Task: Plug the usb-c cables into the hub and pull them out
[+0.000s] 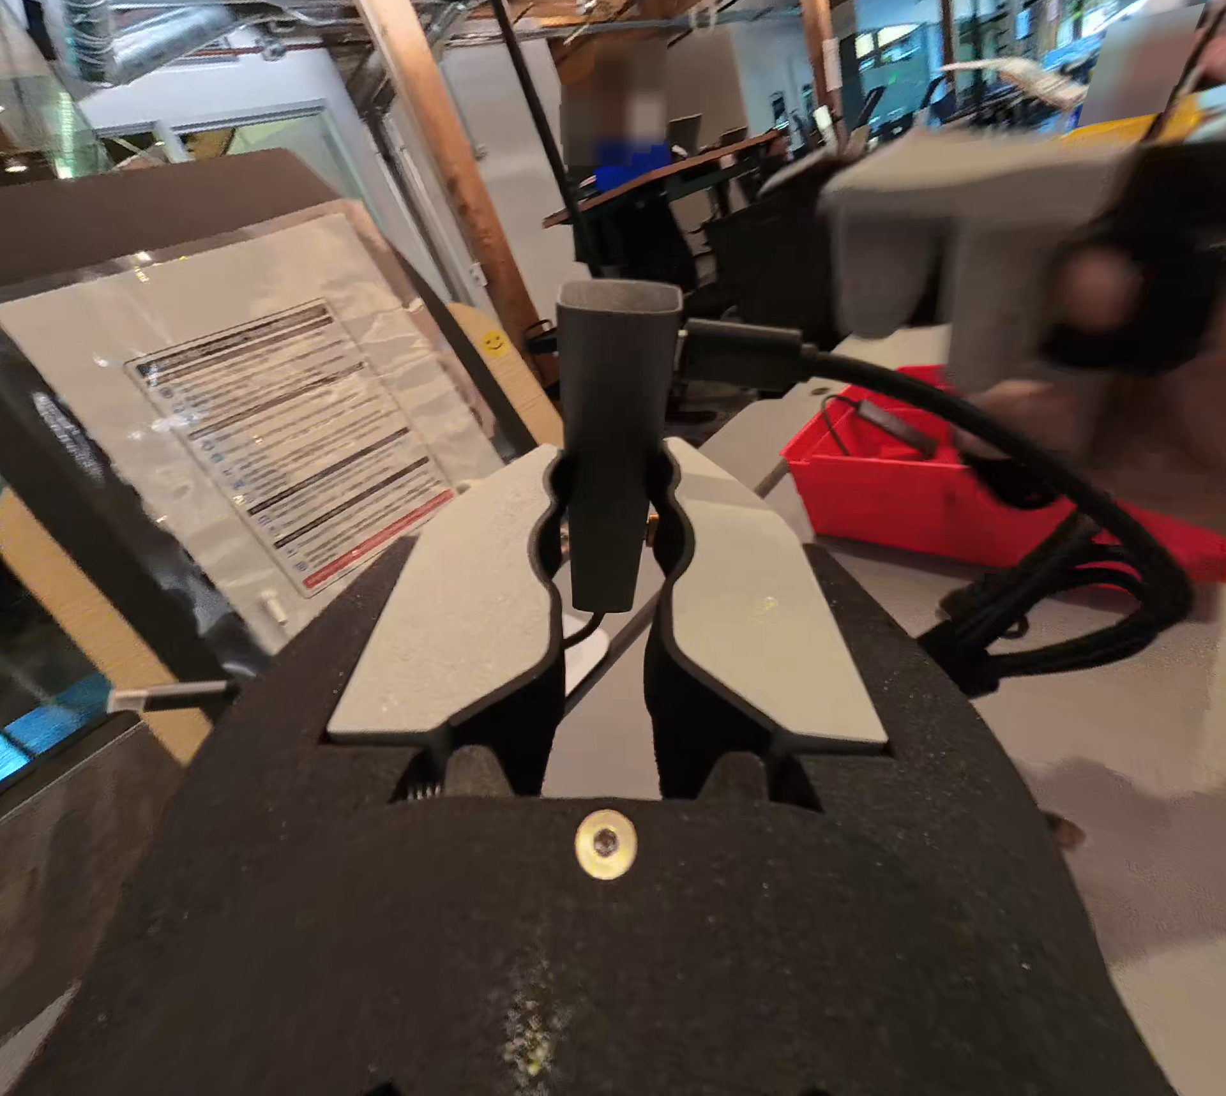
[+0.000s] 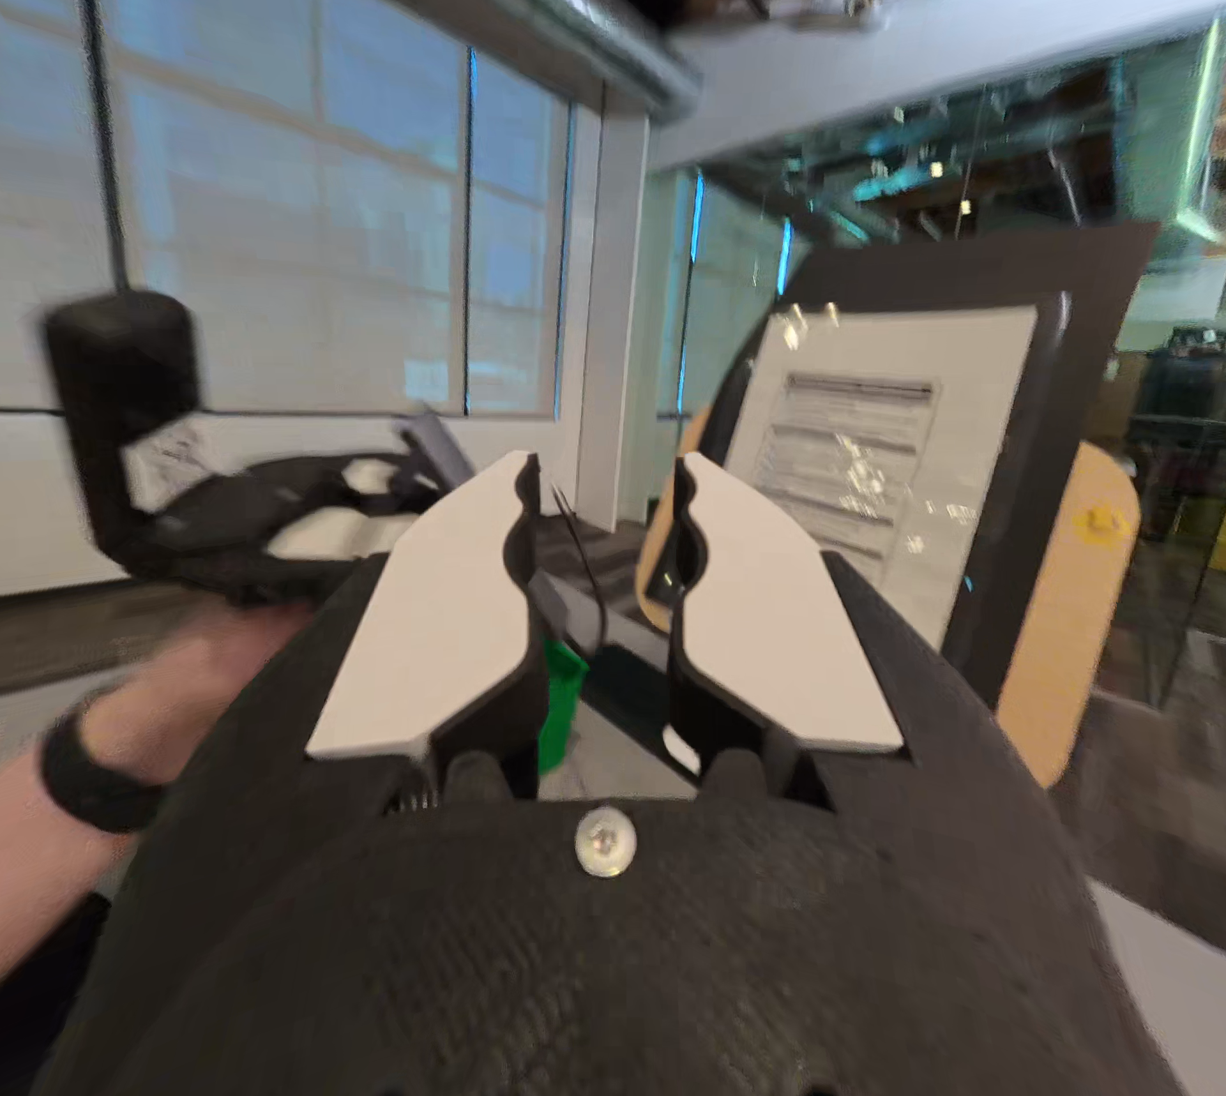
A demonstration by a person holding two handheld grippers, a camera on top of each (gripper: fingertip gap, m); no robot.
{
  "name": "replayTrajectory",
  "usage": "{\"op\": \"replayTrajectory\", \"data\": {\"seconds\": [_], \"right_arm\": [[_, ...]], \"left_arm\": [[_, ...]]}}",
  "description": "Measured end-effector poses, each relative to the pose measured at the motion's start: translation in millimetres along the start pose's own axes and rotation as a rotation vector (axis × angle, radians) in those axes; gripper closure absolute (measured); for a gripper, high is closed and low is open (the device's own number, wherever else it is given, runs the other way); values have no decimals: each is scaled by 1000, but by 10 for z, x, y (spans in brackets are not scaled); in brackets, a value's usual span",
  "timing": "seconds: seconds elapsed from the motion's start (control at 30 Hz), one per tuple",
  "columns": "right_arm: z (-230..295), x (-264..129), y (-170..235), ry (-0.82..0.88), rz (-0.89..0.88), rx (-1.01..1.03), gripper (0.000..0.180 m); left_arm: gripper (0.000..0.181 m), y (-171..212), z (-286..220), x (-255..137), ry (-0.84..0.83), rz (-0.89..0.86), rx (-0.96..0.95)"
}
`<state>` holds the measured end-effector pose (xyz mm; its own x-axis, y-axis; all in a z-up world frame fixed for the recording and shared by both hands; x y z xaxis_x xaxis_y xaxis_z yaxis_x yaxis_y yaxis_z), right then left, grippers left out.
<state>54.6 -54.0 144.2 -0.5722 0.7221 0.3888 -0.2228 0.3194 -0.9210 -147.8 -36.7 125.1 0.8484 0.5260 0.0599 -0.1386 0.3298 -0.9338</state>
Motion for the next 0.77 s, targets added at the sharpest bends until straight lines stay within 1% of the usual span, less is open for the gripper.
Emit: {"op": "replayTrajectory", "data": {"seconds": [0.03,0.1,0.2,0.27,0.3,0.37,0.43,0.57,0.67,0.73,0.77], "right_arm": [[126,-46,-86,-12,-38,-23,142],[357,-85,-132,14,-56,-146,142],[581,-41,-2,78,-28,-355,144],[628,-14,90,109,-12,-428,154],[632,-12,116,107,-11,-427,159],[618,-8,129,92,-2,-400,161],[588,-4,99,71,32,-357,159],[570,-43,-7,39,43,-250,156],[569,18,87,43,111,-256,148],[561,74,192,38,163,-255,147],[552,89,231,51,162,-265,147]], "left_arm": [[158,17,5,12,-28,16,9],[158,41,3,38,-63,49,12],[157,46,-32,71,-94,84,25],[158,42,-57,91,-107,110,42],[158,42,-65,97,-112,119,51],[158,45,-68,106,-111,139,55],[158,50,-62,110,-113,151,55],[157,66,-39,107,-159,188,77],[157,58,-46,108,-179,206,73],[157,46,-68,116,-181,216,83],[157,39,-82,123,-179,218,82]]}}
Point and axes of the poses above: each gripper's, where its closed fingertips meet, x out along the fingers, y out of its underside, z = x × y across the jaws, the point moved 10 cm from there along -x, back along the fingers, and after that the axes turned 9 degrees about y, right-handed, at the moved point
